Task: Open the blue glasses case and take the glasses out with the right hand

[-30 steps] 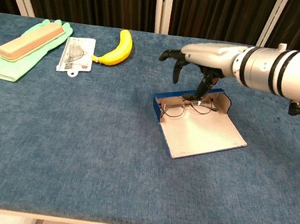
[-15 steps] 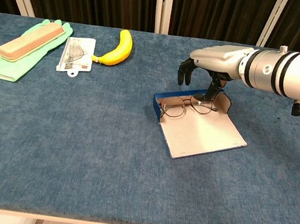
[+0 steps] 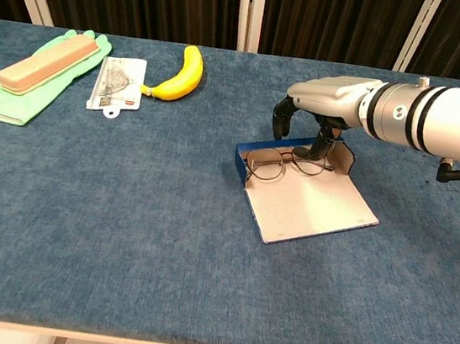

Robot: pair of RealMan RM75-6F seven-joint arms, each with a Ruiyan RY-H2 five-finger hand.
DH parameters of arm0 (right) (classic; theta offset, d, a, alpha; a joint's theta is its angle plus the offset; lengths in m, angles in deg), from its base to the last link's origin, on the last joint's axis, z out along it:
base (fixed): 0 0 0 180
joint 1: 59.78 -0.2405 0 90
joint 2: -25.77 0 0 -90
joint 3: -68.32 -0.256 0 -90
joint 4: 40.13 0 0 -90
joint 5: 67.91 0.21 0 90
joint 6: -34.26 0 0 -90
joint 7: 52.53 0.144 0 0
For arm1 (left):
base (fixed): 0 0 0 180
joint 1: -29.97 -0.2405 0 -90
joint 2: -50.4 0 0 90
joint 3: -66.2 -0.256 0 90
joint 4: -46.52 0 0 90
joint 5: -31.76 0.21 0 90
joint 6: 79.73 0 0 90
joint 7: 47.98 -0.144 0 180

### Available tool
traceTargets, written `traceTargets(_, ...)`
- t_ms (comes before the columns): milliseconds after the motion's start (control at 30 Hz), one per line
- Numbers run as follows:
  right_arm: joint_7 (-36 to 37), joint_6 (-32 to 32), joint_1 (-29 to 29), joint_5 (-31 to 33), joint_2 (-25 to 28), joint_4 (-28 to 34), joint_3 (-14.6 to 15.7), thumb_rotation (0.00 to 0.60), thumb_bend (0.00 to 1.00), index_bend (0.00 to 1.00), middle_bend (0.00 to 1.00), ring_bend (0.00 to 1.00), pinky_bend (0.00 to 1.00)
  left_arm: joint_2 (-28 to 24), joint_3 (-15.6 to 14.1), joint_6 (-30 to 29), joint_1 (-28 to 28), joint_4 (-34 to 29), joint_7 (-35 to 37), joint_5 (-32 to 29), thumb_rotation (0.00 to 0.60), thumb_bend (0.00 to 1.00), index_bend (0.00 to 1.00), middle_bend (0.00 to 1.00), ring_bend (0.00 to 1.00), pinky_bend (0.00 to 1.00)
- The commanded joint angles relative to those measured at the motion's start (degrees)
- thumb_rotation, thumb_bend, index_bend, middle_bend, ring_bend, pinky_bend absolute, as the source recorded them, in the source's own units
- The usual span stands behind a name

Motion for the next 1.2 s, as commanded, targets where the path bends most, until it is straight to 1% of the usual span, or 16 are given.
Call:
traceTargets(33,-0.1,0.0,-0.1,0.2,-0.2,-0.2,0.1,0.6,0.42,0.39,0.27,0.0,0.0,0.0,0.0,0.0,0.0,0.0,0.0,0.0,0.6,0.37,0.66,0.67,0.43,0.36)
traceTargets(433,-0.5,0.0,-0.4,0.7,-1.0,-1.1,0.1,0.6,0.43,0.43,0.28,0.0,0.0,0.0,0.0,0.0,0.0,0.0,0.2,0.0,0.6,0.37,0.66,0.67,0.43,0.36)
traceTargets(633,-0.6,-0.4,-0.3,0.5,-1.2,-1.4,0.0,0.6,0.45,0.49,0.31,0.0,0.0,-0.1,0.0,0.0,0.0,0.0,0.3,0.1,0.6,0.37,0.66,0.66,0.43,0.36)
traceTargets(733,-0.6,-1.0,-0.3,0.1,-1.3,-1.4,-0.2,0.6,0.46,0.54,0.33,0.0,0.0,-0.1,0.0,0.0,0.0,0.0,0.3,0.1,0.6,0.37,0.66,0.67,0.43,0.36)
traceTargets(833,-0.3,-2.3,0.0,-0.8,-1.5,-1.5,-0.8,0.6,0.47,0.58,0.36,0.0,0.0,-0.1,0.0,0.0,0.0,0.0,0.4,0.1,0.6,0.37,0.66,0.67,0.43,0.36)
traceTargets(1000,-0.5,-5.6,0.6,-2.8,-3.1,-3.1,-1.7,0.6,0.47,0.59,0.36,0.0,0.0,0.0,0.0,0.0,0.0,0.0,0.2,0.1,0.6,0.37,0.66,0.66,0.43,0.36)
traceTargets(1067,-0.9,-7.2,0.8,-3.9,-4.4,-4.6,-2.0,0.6,0.47,0.59,0.36,0.0,0.0,0.0,0.0,0.0,0.0,0.0,0.1,0.1,0.6,0.37,0.66,0.66,0.43,0.36)
traceTargets(1200,-1.4,-11.6,1.4,-7.0,-8.9,-9.5,-3.1,0.6,0.47,0.59,0.36,0.0,0.0,0.0,0.0,0.0,0.0,0.0,0.0,0.0,0.6,0.37,0.66,0.67,0.43,0.36)
